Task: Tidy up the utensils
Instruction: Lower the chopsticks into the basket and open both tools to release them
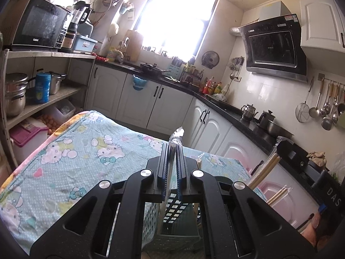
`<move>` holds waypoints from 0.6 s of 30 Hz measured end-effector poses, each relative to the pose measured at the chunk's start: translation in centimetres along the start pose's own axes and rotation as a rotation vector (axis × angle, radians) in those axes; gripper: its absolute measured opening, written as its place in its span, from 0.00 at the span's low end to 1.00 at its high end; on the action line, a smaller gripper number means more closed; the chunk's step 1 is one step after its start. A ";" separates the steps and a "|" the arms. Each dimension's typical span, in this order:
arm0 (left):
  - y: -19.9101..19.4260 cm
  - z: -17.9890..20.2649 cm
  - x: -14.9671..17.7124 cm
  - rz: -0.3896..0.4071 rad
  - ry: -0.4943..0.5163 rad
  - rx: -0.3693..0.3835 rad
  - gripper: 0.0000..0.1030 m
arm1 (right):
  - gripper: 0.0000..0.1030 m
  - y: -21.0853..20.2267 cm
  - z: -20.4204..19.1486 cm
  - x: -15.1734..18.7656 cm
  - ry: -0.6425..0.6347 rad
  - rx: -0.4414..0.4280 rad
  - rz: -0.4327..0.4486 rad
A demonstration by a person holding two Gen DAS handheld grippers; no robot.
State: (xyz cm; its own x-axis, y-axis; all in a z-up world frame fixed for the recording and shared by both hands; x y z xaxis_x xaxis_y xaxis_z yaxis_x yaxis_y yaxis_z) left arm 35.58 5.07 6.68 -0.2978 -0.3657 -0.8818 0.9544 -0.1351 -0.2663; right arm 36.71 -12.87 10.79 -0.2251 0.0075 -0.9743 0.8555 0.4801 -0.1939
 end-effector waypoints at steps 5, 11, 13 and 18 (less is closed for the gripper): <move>0.0 -0.2 0.5 -0.019 -0.002 -0.002 0.01 | 0.05 -0.5 0.3 0.7 0.003 0.015 0.000; -0.4 -0.4 0.8 -0.041 -0.013 -0.007 0.08 | 0.05 -1.3 1.2 1.9 0.036 0.029 -0.017; -0.5 -0.6 0.9 -0.049 -0.019 -0.008 0.11 | 0.05 -1.6 1.6 2.5 0.052 0.034 -0.029; -0.9 -1.0 1.3 -0.070 -0.023 -0.013 0.15 | 0.05 -2.2 2.3 3.5 0.091 0.041 -0.055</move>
Point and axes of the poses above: each gripper's, at about its wrist camera, not at the fingertips, and y roughly the way its jaws point, z to its right, x to its underside, the point moved 6 cm from there along y, roughly the way its jaws point, and after that the axes turned 2 degrees about -y, right-handed, at the moved point
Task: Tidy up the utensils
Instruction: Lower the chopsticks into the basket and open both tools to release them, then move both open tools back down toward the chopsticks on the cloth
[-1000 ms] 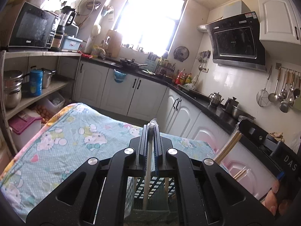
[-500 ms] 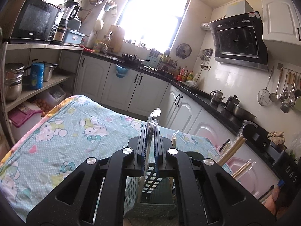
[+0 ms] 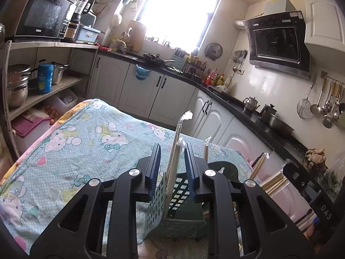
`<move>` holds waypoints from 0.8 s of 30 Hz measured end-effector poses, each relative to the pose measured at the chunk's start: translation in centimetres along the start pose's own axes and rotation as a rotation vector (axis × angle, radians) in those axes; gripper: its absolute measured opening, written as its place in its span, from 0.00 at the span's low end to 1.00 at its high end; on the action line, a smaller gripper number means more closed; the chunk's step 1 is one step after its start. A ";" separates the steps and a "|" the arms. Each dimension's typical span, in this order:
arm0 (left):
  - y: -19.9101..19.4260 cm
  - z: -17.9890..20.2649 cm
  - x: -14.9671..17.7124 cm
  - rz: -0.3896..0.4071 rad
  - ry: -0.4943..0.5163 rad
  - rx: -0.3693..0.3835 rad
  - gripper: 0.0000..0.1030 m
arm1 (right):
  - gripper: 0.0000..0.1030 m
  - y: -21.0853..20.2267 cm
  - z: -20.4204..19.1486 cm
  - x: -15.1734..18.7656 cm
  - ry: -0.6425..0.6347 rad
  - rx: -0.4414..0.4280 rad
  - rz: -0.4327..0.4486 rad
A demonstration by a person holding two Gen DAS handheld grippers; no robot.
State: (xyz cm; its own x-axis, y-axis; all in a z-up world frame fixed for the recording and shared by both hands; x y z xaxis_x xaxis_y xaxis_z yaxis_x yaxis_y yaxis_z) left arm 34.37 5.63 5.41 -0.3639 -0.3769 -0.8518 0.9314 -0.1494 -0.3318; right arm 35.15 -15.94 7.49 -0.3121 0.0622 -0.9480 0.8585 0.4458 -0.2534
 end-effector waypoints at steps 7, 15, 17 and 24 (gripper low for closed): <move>-0.6 -0.2 0.6 -0.027 -0.011 -0.002 0.24 | 0.07 -0.5 1.0 1.4 0.041 0.011 -0.048; -1.6 -0.1 1.7 -0.090 -0.006 0.001 0.40 | 0.30 -1.0 1.6 2.1 0.066 0.017 -0.075; -1.8 -0.1 2.0 -0.101 -0.004 0.000 0.42 | 0.32 -1.2 1.8 2.3 0.077 0.011 -0.082; -2.8 -0.2 3.6 -0.164 -0.012 0.003 0.56 | 0.44 -1.8 2.0 3.1 0.091 0.008 -0.115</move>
Point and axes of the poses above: each gripper's, at about its wrist camera, not at the fingertips, and y roughly the way its jaws point, z to its right, x to its underside, the point moved 6 cm from there along y, roughly the way its jaws point, and after that the axes turned 2 degrees about -y, right-handed, at the moved point
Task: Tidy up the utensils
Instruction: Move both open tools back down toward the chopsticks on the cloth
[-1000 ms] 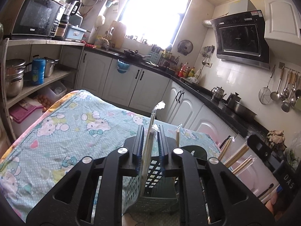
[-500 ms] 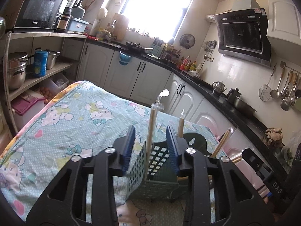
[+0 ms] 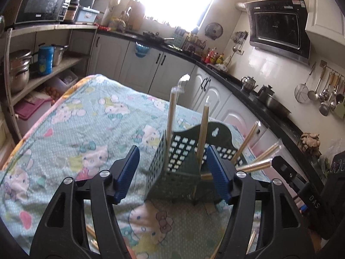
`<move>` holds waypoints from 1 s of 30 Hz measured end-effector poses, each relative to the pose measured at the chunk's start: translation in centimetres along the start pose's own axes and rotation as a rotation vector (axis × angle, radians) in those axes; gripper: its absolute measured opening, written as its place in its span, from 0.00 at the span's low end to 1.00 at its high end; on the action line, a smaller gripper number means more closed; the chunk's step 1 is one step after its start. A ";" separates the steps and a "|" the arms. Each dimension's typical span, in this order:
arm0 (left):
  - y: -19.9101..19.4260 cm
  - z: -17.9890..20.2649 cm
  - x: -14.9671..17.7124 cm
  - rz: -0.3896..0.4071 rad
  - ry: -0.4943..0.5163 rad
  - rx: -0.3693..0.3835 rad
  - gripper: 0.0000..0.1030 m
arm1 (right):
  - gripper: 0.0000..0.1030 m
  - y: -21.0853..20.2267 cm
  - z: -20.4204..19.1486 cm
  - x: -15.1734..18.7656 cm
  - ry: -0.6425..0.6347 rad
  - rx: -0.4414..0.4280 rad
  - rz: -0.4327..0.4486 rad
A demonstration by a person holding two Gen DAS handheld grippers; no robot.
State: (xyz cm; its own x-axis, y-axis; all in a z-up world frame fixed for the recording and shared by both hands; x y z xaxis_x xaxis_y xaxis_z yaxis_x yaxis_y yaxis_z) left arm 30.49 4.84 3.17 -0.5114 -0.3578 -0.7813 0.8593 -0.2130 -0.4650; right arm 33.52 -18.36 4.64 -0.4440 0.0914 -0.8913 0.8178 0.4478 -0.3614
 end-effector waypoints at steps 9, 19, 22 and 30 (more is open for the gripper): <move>-0.9 0.1 1.2 -0.017 -0.001 -0.002 0.71 | 0.46 -0.8 -0.1 0.9 -0.012 0.006 -0.026; -2.0 0.8 2.7 -0.024 0.010 -0.003 0.85 | 0.48 -2.2 0.0 1.5 -0.011 0.008 -0.035; -2.3 0.8 3.0 -0.023 0.008 -0.008 0.88 | 0.51 -2.7 0.0 1.7 -0.011 0.007 -0.034; -3.5 0.4 3.8 -0.021 0.001 -0.021 0.88 | 0.53 -3.9 0.2 2.4 -0.012 0.005 -0.041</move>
Point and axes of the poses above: each gripper's, at about its wrist camera, not at the fingertips, and y roughly the way its jaws point, z to its right, x to its underside, the point moved 6 cm from there along y, roughly the way its jaws point, and after that the axes turned 2 degrees about -y, right-handed, at the moved point
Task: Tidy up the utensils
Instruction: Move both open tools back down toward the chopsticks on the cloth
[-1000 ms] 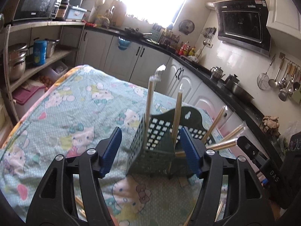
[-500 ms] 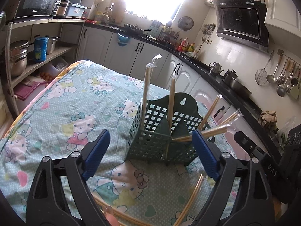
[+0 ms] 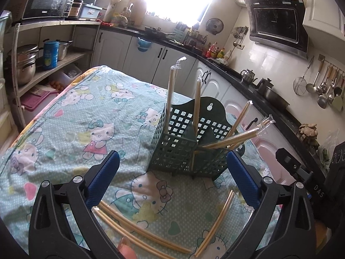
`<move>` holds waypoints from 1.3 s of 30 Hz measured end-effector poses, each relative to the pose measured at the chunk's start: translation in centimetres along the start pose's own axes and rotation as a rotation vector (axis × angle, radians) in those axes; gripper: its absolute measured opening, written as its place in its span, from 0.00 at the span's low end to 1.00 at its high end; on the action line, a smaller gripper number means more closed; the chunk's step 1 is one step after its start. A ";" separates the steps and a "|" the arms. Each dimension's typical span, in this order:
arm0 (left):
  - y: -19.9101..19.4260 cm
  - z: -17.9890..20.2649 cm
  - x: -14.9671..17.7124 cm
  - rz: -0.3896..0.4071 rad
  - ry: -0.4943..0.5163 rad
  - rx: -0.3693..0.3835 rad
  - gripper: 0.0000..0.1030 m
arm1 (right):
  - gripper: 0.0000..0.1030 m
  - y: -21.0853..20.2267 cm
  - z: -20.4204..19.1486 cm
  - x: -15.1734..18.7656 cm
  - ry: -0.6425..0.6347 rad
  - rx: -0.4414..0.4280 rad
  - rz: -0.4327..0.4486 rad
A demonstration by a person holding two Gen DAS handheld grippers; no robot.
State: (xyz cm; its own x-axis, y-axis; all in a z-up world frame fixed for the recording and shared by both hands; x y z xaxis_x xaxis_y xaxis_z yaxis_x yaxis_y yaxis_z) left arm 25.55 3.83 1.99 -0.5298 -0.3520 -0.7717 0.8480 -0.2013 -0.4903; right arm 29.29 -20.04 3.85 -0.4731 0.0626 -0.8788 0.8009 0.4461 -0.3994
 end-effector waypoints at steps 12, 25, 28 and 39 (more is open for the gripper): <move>-1.5 -1.3 1.9 -0.009 -0.022 -0.030 0.89 | 0.55 -1.7 -0.2 1.9 -0.007 -0.004 -0.022; -2.4 -3.6 4.2 -0.041 -0.059 -0.072 0.89 | 0.55 -2.0 -0.3 4.2 -0.001 -0.010 -0.074; -2.6 -4.5 4.8 -0.050 -0.068 -0.086 0.89 | 0.55 -2.0 -0.3 4.9 -0.001 -0.011 -0.088; -3.0 -6.8 6.9 -0.093 -0.092 -0.110 0.89 | 0.55 -1.6 -0.6 7.4 -0.017 -0.015 -0.160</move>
State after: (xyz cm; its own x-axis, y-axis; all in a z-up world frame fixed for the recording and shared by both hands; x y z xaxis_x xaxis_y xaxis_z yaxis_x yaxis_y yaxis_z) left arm 19.21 8.17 -4.62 -0.5981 -0.4193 -0.6830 0.7855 -0.1376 -0.6034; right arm 24.32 -19.77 -1.91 -0.5879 -0.0260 -0.8085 0.7100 0.4625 -0.5311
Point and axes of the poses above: each gripper's, at about its wrist camera, not at the fingertips, and y roughly the way its jaws point, z to its right, x to its underside, the point moved 6 cm from there along y, roughly the way its jaws point, and after that the axes turned 2 degrees about -y, right-handed, at the moved point
